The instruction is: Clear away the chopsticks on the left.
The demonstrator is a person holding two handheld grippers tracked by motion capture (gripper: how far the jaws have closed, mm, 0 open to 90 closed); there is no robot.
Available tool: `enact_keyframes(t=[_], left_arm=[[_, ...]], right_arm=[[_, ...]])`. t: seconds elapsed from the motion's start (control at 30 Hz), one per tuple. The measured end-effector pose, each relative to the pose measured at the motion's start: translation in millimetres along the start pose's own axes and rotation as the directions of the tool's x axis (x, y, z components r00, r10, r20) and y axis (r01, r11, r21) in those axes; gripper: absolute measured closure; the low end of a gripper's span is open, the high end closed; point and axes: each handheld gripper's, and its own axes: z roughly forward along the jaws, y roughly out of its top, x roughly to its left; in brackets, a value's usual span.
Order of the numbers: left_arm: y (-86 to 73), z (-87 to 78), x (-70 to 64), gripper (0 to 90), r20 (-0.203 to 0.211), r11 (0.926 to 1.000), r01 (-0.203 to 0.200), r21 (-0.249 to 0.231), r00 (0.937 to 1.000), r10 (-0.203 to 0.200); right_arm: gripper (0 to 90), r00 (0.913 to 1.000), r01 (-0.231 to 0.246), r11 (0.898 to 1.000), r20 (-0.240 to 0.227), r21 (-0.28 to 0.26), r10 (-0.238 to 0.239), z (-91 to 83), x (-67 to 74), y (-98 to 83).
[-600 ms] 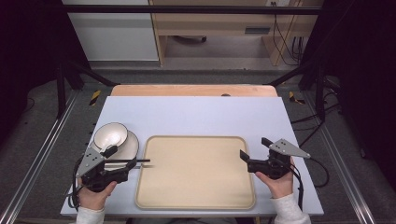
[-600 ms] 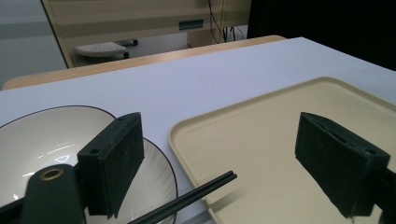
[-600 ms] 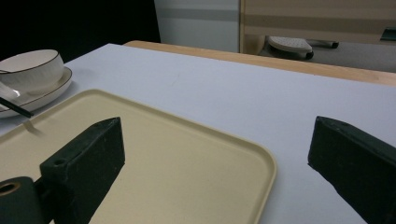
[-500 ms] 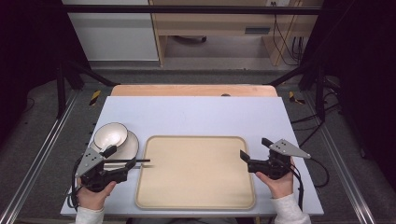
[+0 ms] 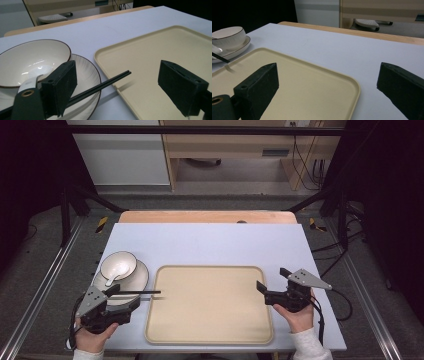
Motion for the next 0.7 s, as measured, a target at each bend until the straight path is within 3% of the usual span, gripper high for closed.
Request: enact_keyframes(t=[0.47,0.7], left_arm=[[-22.4,-10.1,6.9,15.9,-0.002,0.9981,0.012,0.060,0.9999,-0.012],[-29.6,-9.7,15.7,16.4,-0.024,0.9954,0.024,0.093,0.9995,-0.022]], right_arm=[[4.1,1.0000,0.003,1.000,-0.006,0.004,-0.003,1.3,2.5,-0.1],[4.2,0.9999,0.010,1.000,-0.010,0.014,-0.010,2.7,5.2,0.1]])
